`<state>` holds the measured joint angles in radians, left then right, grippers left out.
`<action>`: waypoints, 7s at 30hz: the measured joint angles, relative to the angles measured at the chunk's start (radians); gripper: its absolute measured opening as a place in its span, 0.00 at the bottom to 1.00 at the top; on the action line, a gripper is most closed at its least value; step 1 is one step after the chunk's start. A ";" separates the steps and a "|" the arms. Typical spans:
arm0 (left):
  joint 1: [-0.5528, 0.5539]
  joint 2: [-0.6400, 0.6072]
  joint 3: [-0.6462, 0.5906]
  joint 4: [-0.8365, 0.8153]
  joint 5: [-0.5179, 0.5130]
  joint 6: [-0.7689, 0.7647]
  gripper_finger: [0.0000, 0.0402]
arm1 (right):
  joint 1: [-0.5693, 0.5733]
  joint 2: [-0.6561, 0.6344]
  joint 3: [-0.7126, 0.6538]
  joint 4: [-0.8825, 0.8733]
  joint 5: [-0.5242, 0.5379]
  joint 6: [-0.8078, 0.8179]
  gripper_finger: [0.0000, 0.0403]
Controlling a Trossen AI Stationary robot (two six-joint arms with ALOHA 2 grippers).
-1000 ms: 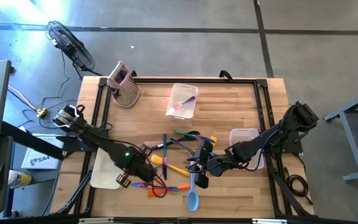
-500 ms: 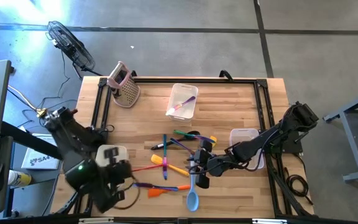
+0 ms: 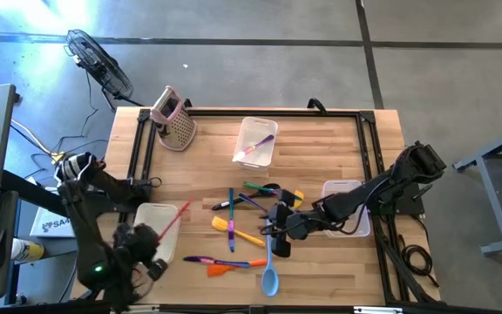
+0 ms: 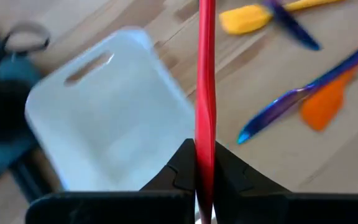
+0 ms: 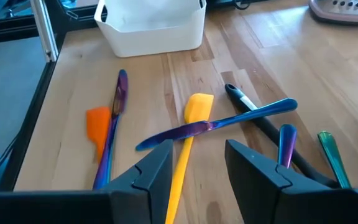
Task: Pick & Place Kitchen Items
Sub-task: Put the red spatula into the left white bin, then put the blue table knife into the top white bin
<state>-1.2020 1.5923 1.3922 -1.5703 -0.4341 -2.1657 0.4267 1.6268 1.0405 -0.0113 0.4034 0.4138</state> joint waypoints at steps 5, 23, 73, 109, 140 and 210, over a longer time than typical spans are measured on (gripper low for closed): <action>-0.087 -0.013 -0.074 0.003 0.096 -0.084 0.03 | 0.000 0.000 0.000 0.000 -0.022 0.002 0.35; -0.081 -0.032 -0.349 0.341 0.098 -0.068 0.03 | 0.004 0.000 0.000 0.021 -0.038 0.111 0.35; -0.080 -0.355 -0.425 0.738 -0.208 0.458 0.20 | 0.061 0.000 0.000 0.270 -0.203 -0.105 0.35; 0.223 0.090 -0.423 0.906 0.147 1.036 0.20 | 0.169 0.279 0.000 0.596 -0.193 -0.086 0.35; 0.338 0.126 -0.422 0.922 0.251 1.200 0.20 | 0.149 0.280 0.000 0.558 -0.133 -0.106 0.35; 0.397 0.158 -0.425 1.115 0.231 1.384 0.20 | 0.105 0.571 0.429 -0.219 -0.193 -0.042 0.35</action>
<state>-0.8047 1.7500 0.9676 -0.4552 -0.2028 -0.7822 0.5317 2.1975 1.4693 -0.2300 0.2105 0.3715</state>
